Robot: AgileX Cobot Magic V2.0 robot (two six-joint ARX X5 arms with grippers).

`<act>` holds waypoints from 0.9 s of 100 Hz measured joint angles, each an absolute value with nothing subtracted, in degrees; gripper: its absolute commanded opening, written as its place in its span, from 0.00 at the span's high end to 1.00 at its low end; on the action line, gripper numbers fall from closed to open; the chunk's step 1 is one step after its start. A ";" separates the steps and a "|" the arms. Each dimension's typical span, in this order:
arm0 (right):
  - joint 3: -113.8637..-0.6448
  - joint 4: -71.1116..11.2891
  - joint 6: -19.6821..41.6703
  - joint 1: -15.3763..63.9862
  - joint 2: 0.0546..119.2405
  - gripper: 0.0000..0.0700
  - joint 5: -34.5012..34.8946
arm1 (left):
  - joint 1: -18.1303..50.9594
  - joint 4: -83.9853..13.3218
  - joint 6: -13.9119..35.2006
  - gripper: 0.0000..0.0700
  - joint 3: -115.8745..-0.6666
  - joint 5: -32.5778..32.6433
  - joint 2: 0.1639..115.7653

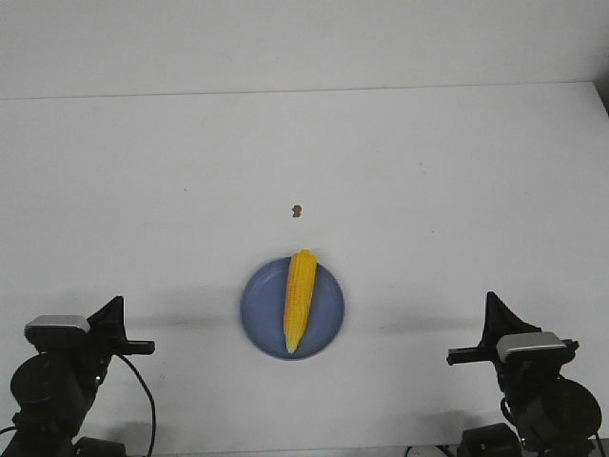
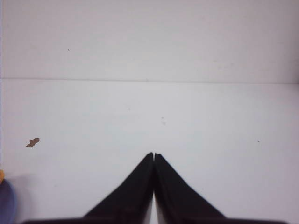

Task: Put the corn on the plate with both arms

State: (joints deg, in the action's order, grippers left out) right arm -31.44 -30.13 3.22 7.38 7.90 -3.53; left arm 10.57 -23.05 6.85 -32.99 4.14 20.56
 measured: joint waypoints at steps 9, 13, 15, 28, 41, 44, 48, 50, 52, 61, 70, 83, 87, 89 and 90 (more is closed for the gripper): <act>-31.44 -30.13 3.22 7.38 7.90 1.00 -3.53 | 10.57 -23.05 6.83 0.98 -32.99 4.14 20.56; -31.44 -30.13 3.22 7.38 7.90 1.00 -3.53 | 10.57 -23.05 6.85 0.98 -32.99 4.14 20.56; -31.44 -30.13 3.22 7.38 7.90 1.00 -3.53 | 10.57 -23.07 6.85 0.98 -32.99 4.12 20.56; -31.44 -30.13 3.22 7.38 7.90 1.00 -3.53 | 10.57 -23.05 6.85 0.98 -32.99 4.14 20.56; -31.44 -30.13 3.22 7.38 7.90 1.00 -3.53 | 10.57 -23.07 6.85 0.98 -32.97 4.12 20.56; -31.44 -30.13 3.22 7.38 7.90 1.00 -3.53 | 10.57 -23.05 6.85 0.98 -32.99 4.14 20.56; -31.46 -30.11 3.22 7.38 7.90 1.00 -3.53 | 10.57 -23.05 6.85 0.98 -32.99 4.12 20.56; -31.44 -30.13 3.22 7.38 7.90 1.00 -3.53 | 10.57 -23.05 6.83 0.98 -32.99 4.14 20.56; -31.44 -30.11 3.22 7.38 7.90 1.00 -3.53 | 10.57 -23.03 6.79 0.98 -32.99 4.14 20.56; -31.44 -30.13 3.22 7.38 7.90 1.00 -3.53 | 10.57 -21.78 6.33 0.98 -32.99 4.56 20.18; -31.46 -30.11 3.22 7.38 7.90 1.00 -3.53 | 10.57 -18.02 5.85 0.98 -32.99 4.60 19.99; -31.44 -30.11 3.22 7.38 7.90 1.00 -3.53 | 10.57 -12.32 5.45 0.98 -32.42 4.60 18.96; -31.44 -30.11 3.22 7.38 7.90 1.00 -3.53 | 10.57 -10.94 5.45 0.98 -31.70 4.60 18.39; -31.44 -30.09 3.22 7.38 7.90 1.00 -3.53 | 10.57 -10.26 5.45 0.98 -31.24 4.60 18.04; -31.44 -30.09 3.22 7.38 7.90 1.00 -3.53 | 10.55 -9.91 5.45 0.98 -30.96 4.60 17.87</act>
State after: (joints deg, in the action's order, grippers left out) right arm -31.44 -30.09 3.22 7.38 7.90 -3.53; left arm 10.55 -9.91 5.45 -30.96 4.60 17.87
